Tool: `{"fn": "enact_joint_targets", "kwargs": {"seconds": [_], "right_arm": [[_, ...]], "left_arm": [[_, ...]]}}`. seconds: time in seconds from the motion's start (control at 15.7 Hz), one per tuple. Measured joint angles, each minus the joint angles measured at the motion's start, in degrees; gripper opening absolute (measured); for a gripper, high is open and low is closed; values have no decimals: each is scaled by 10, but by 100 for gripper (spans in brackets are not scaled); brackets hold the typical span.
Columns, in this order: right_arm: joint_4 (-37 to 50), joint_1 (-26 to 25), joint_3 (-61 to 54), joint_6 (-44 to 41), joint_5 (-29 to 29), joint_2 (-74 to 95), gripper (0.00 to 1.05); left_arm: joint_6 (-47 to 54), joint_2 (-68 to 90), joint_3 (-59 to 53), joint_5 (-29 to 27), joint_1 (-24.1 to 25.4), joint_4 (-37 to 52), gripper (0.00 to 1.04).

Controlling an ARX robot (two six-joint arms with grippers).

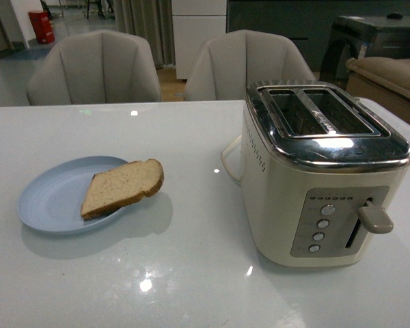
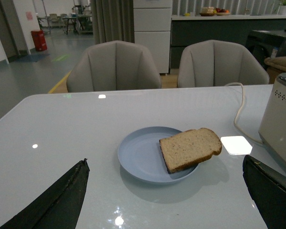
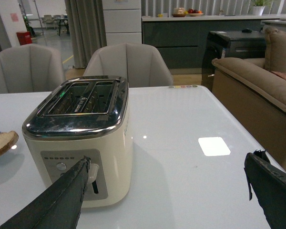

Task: Left arm holds plate, right arm toasts bread

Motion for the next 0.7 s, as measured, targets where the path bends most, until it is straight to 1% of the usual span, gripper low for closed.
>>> {"fn": "enact_joint_targets", "kwargs": {"seconds": [0.7], "right_arm": [[0,0,0,0,0,0,98]], "left_arm": [[0,0,0,0,0,0,98]]}}
